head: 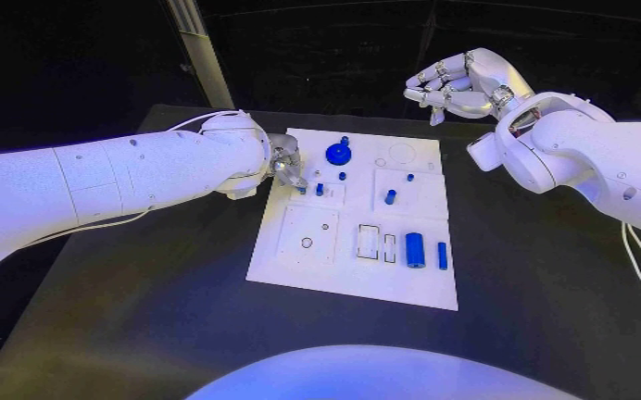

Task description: Assemble the parts on the task board

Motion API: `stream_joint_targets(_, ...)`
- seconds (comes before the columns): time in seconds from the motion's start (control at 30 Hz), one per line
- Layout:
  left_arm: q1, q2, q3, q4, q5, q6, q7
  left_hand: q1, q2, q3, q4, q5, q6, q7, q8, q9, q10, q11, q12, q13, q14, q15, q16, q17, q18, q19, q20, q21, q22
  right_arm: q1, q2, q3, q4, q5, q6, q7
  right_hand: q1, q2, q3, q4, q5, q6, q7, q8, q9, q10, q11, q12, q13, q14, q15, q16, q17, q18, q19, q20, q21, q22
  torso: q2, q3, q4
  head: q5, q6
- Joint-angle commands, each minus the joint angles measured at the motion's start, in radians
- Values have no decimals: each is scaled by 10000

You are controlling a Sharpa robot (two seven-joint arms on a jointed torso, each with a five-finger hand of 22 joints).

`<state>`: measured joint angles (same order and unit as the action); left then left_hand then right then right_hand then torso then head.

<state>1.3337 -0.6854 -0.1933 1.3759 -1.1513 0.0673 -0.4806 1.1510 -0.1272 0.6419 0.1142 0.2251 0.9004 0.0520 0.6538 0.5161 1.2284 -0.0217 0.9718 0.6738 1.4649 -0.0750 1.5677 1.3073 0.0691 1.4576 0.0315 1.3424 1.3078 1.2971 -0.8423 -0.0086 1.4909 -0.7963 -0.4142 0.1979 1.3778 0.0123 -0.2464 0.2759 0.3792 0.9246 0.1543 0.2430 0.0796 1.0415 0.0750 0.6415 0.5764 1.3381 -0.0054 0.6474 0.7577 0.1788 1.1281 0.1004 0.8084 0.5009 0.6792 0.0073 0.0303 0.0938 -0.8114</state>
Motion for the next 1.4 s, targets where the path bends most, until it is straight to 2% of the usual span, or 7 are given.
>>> stream_joint_targets(0.03, -42, -36, -28, 43, -189, 453, -209, -11, 16, 1278, -1258, 75, 97, 2, 66, 15, 70, -15, 50, 34, 1059, -51, 31, 2634, -65, 79, -15, 62, 258, 16, -1, 7, 8, -18, 63, 75, 67, 14, -52, -9, 46, -58, 0, -46, -15, -62, -18, -34, -9, 43, 28, -47, 16, 53, 71, 14, -33, -9, 0, 3, 3, 3, -12)
stream_joint_targets(0.53, -50, -88, -27, 138, -208, 333, -141, -50, -29, 1341, -1311, 148, 127, -8, 76, 6, 118, -24, 80, 82, 1059, -56, 31, 2634, -68, 84, -21, 69, 269, 15, 14, 7, -9, -18, 69, 86, 67, 14, -52, -9, 46, -58, 0, -46, -15, -62, -18, -34, -9, 43, 28, -47, 16, 53, 71, 14, -33, -9, -2, 3, 6, -2, -22)
stream_joint_targets(1.0, -49, 75, -25, -25, -205, 427, 48, -67, -39, 1349, -1314, 151, 135, -7, 79, 4, 123, -23, 74, 72, 1059, -55, 31, 2634, -64, 78, -22, 56, 257, 15, 27, 7, -9, -18, 71, 86, 67, 14, -52, -9, 46, -58, 0, -46, -15, -62, -18, -34, -9, 43, 28, -47, 16, 53, 71, 14, -33, -9, 4, 8, -8, -18, -53)
stream_joint_targets(1.2, -44, 212, -25, -231, -188, 646, 69, -514, -129, 1133, -1095, -66, 244, -76, 81, -44, 343, -49, 271, 362, 1059, -59, 31, 2634, -65, 72, -20, 44, 264, 15, 31, 7, 0, -18, 70, 78, 60, 22, -65, 0, 36, -58, 1, -47, -14, -60, -17, -37, -26, 41, 31, -74, 8, 53, 77, 16, -45, -16, 9, 14, -10, -21, -71)
stream_joint_targets(1.4, -41, 312, -24, -386, -184, 811, -15, -763, -288, 888, -998, -103, 328, -142, 61, -95, 413, -95, 329, 465, 1059, -93, 31, 2634, -70, 85, -44, 63, 296, 16, 31, 7, 7, -18, 77, 70, 60, 22, -65, 0, 36, -58, 1, -47, -14, -60, -17, -37, -26, 41, 31, -74, 8, 53, 77, 16, -45, -16, 6, 6, -7, -38, -97)
